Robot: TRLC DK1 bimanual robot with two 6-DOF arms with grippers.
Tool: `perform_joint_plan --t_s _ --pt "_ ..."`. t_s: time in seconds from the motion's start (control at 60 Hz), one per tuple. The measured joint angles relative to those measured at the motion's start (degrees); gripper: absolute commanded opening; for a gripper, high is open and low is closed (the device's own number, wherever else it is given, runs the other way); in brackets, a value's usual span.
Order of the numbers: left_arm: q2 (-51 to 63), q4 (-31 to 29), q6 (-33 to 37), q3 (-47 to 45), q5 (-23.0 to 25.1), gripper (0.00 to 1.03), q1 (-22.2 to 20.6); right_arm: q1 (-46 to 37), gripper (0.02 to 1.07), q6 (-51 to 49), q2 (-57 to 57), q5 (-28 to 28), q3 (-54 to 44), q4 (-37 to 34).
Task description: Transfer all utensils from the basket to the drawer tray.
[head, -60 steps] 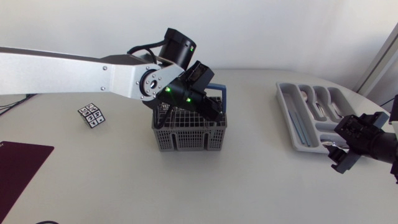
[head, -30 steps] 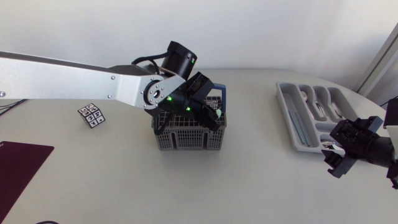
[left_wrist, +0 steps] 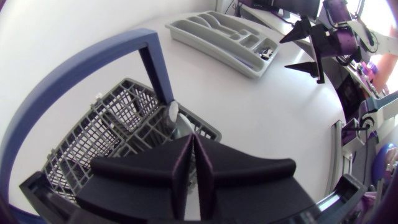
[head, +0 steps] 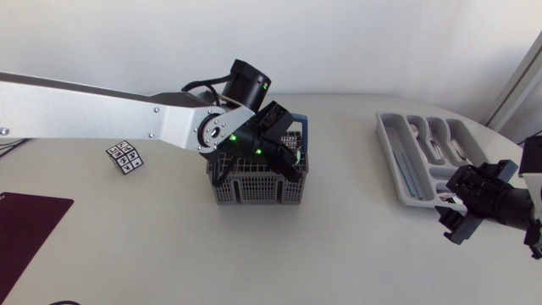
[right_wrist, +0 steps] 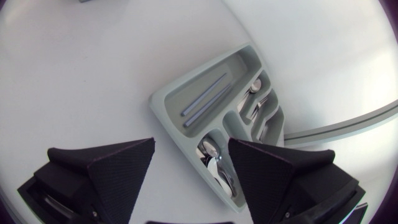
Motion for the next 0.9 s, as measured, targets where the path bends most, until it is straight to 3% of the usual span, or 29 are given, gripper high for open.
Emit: perform_joint_plan --t_s 0.233,0.267,0.433,0.483,0.9 --pt "0.0 0.0 0.0 0.0 0.0 0.04 -0.1 1.0 0.88 0.2 -0.5 0.2 -0.7 0.0" --pt "0.0 0.0 0.0 0.0 0.0 0.07 -0.1 1.2 0.88 0.2 -0.6 0.2 -0.8 0.0" --pt "0.0 0.0 -0.5 0.0 0.0 0.49 -0.1 1.3 0.88 0.2 -0.7 0.2 -0.8 0.0" --pt "0.0 0.0 -0.9 0.0 0.0 0.54 -0.1 1.4 0.88 0.2 -0.7 0.2 -0.9 0.0" --pt "0.0 -0.7 -4.5 0.1 -5.1 0.54 -2.2 2.1 0.88 0.2 -0.7 0.5 -0.9 0.0"
